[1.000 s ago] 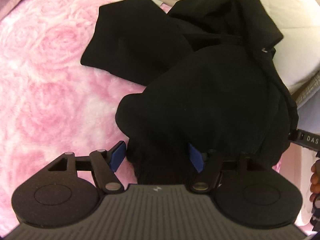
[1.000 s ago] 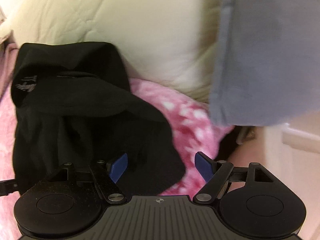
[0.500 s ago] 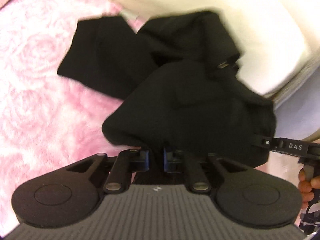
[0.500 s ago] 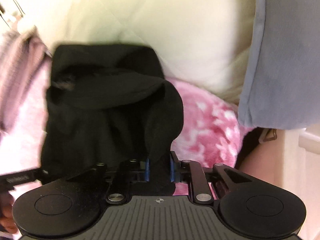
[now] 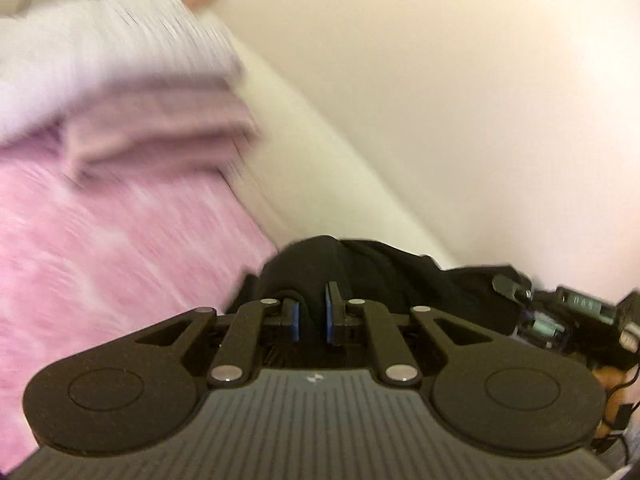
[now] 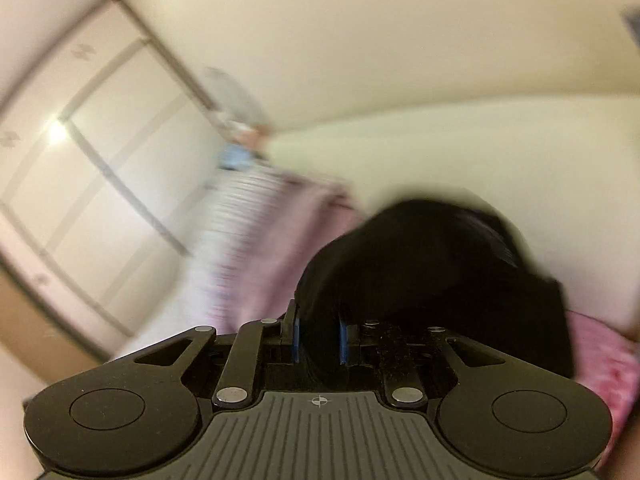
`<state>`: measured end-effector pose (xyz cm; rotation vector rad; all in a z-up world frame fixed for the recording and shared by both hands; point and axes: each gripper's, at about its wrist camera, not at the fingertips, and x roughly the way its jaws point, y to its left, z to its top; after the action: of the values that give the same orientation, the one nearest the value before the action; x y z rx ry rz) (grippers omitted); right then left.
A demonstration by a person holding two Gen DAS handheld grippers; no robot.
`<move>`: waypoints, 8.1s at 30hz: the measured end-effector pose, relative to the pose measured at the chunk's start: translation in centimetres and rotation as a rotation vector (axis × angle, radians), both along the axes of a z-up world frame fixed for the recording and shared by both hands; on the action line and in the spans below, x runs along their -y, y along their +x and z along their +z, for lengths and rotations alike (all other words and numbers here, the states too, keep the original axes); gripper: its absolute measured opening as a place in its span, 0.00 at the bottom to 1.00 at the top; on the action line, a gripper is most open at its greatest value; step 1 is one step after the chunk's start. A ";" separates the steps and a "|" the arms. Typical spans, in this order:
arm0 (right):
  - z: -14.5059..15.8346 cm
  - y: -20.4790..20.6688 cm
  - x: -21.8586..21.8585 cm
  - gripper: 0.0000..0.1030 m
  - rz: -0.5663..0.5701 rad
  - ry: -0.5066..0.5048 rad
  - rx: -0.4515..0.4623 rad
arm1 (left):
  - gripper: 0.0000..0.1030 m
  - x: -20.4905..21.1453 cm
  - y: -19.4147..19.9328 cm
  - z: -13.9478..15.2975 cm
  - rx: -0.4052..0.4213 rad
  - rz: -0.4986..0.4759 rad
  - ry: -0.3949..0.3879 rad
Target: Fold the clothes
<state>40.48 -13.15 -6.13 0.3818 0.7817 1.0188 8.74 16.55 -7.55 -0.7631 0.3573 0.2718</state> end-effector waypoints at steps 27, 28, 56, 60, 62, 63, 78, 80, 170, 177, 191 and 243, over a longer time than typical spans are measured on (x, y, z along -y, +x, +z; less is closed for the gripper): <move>23.4 -43.8 -30.4 0.16 0.886 0.481 0.036 | 0.08 1.0 -53.0 34.9 0.092 0.823 0.611; 23.7 -44.1 -30.5 0.16 0.888 0.485 0.036 | 0.08 0.8 -52.9 35.9 0.088 0.821 0.624; -3.5 -33.8 -19.2 0.60 0.799 -0.588 0.218 | 0.19 14.8 -46.0 -2.9 -0.634 1.002 -0.460; -5.4 -35.4 -18.6 0.60 0.862 -0.582 0.253 | 0.20 17.8 -45.7 -4.4 -0.635 1.045 -0.485; -6.6 -35.8 -18.5 0.60 0.880 -0.571 0.282 | 0.20 18.7 -45.7 -4.8 -0.626 1.068 -0.489; -7.2 -36.0 -18.5 0.60 0.887 -0.565 0.298 | 0.20 18.9 -45.7 -5.0 -0.626 1.076 -0.491; -12.3 -38.7 -17.2 0.60 0.947 -0.706 0.407 | 0.20 18.4 -44.4 -9.8 -0.806 1.083 -0.514; -12.6 -38.9 -17.3 0.60 0.947 -0.723 0.412 | 0.20 18.1 -43.9 -9.6 -0.847 1.079 -0.499; -27.8 -33.2 -32.1 0.14 1.166 -0.513 0.473 | 0.02 8.3 -53.9 -24.8 -0.252 1.652 -0.671; -20.2 -29.7 -36.5 0.09 0.945 -0.379 -0.381 | 0.02 -5.4 -58.5 -15.0 -0.477 1.475 -0.354; 6.4 -33.9 -38.9 0.04 0.532 0.350 -0.492 | 0.02 -27.9 -62.0 21.1 -0.289 1.190 0.361; -30.2 -37.8 -8.9 0.20 -0.030 -0.627 -0.293 | 0.02 -5.6 -78.4 -23.4 -0.695 1.389 -0.152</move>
<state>2.67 -4.22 -36.33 -0.0024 1.3039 0.6480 -69.63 22.20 -30.92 -0.9549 0.4479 1.8617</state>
